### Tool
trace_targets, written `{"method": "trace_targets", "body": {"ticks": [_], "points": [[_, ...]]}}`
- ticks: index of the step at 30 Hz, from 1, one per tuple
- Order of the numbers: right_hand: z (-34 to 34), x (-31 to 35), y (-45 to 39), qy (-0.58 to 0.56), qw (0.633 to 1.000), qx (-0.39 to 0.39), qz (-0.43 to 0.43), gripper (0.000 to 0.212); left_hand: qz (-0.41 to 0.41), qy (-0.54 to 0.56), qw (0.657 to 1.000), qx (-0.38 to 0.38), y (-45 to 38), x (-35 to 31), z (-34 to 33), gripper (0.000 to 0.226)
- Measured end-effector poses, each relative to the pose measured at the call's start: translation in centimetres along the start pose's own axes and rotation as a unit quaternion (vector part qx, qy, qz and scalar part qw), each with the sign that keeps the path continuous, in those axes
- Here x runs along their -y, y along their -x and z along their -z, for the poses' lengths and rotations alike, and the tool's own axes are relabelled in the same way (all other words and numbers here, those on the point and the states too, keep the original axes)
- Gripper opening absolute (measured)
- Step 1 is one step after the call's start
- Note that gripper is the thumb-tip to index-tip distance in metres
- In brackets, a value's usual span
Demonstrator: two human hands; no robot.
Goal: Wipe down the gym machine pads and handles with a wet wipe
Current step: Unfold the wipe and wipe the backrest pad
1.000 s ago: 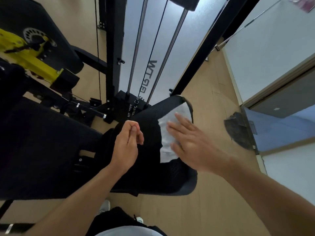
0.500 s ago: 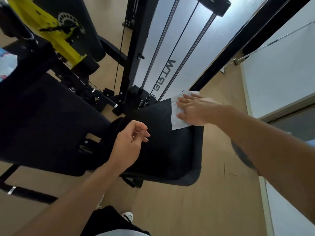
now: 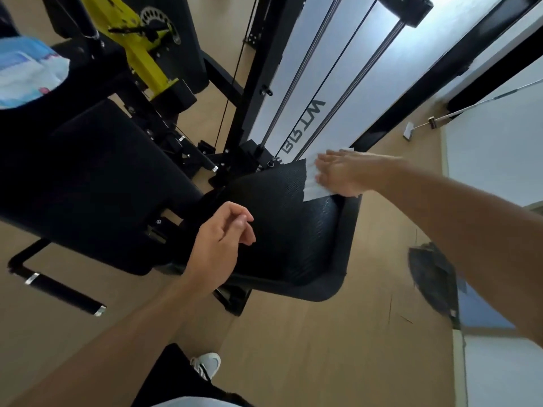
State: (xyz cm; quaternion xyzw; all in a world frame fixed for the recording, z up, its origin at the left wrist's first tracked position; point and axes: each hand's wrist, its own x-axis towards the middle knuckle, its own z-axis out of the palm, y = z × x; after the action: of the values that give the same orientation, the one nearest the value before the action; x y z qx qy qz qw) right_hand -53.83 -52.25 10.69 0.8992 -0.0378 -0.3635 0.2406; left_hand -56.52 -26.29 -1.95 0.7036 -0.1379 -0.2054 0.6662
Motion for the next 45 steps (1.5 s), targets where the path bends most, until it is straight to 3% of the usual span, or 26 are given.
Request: {"method": "trace_targets", "body": {"ticks": [5, 7, 9, 13, 15, 19, 21, 22, 26, 28, 33, 34, 36, 41, 43, 45], "points": [[-1.8, 9.4, 6.1, 0.092, 0.969, -0.037, 0.226, 0.048, 0.033, 0.024, 0.998, -0.050, 1.4, 1.0, 0.7, 0.020], [-2.1, 9.8, 6.2, 0.099, 0.960, -0.033, 0.259, 0.047, 0.040, 0.021, 0.998, -0.043, 1.6, 0.8, 0.7, 0.017], [-1.1, 7.7, 4.5, 0.080, 0.976, -0.013, 0.201, 0.047, 0.043, 0.017, 0.999, -0.029, 1.4, 0.4, 0.6, 0.015], [0.3, 1.3, 0.0, 0.009, 0.999, 0.021, -0.028, 0.058, 0.044, 0.010, 0.999, -0.011, 0.9, -0.4, 1.0, 0.012], [0.3, 2.0, 0.1, 0.023, 0.999, 0.019, -0.021, 0.057, 0.047, 0.002, 0.999, -0.006, 0.5, -0.2, 1.4, 0.011], [-1.2, 10.0, 4.8, 0.047, 0.981, 0.017, 0.185, 0.053, 0.073, 0.000, 0.997, 0.015, -0.7, 0.6, 1.9, 0.009], [-1.1, 11.1, 5.3, 0.019, 0.976, 0.026, 0.214, 0.057, 0.077, -0.005, 0.996, 0.033, -1.4, 1.0, 1.9, 0.009], [-0.6, 10.2, 4.4, -0.004, 0.982, 0.027, 0.187, 0.060, 0.075, -0.013, 0.996, 0.044, -1.7, 1.1, 1.9, 0.010], [1.1, 3.3, -1.0, -0.041, 0.997, 0.044, -0.053, 0.068, 0.069, -0.039, 0.994, 0.079, -2.9, 1.2, 2.8, 0.013], [0.9, 3.5, -1.7, -0.043, 0.996, 0.056, -0.062, 0.069, 0.067, -0.046, 0.993, 0.088, -3.5, 1.3, 3.8, 0.013], [-0.9, 15.6, 4.9, -0.022, 0.981, 0.060, 0.184, 0.069, 0.077, -0.053, 0.989, 0.118, -5.0, 1.8, 6.6, 0.011], [-1.3, 16.6, 5.1, -0.010, 0.977, 0.064, 0.202, 0.070, 0.079, -0.052, 0.988, 0.126, -5.3, 1.8, 7.0, 0.011], [-0.6, 15.4, 3.3, -0.020, 0.984, 0.084, 0.157, 0.071, 0.079, -0.054, 0.985, 0.144, -5.8, 1.8, 7.8, 0.010], [1.7, 5.1, -3.0, -0.037, 0.986, 0.080, -0.139, 0.071, 0.085, -0.068, 0.976, 0.189, -7.0, 1.4, 9.7, 0.009], [1.5, 5.7, -3.6, -0.048, 0.983, 0.092, -0.154, 0.072, 0.090, -0.070, 0.973, 0.201, -7.5, 1.5, 10.4, 0.009], [0.7, 10.7, -2.9, -0.064, 0.991, 0.096, -0.074, 0.071, 0.087, -0.062, 0.972, 0.212, -7.8, 1.7, 11.0, 0.009]]}}
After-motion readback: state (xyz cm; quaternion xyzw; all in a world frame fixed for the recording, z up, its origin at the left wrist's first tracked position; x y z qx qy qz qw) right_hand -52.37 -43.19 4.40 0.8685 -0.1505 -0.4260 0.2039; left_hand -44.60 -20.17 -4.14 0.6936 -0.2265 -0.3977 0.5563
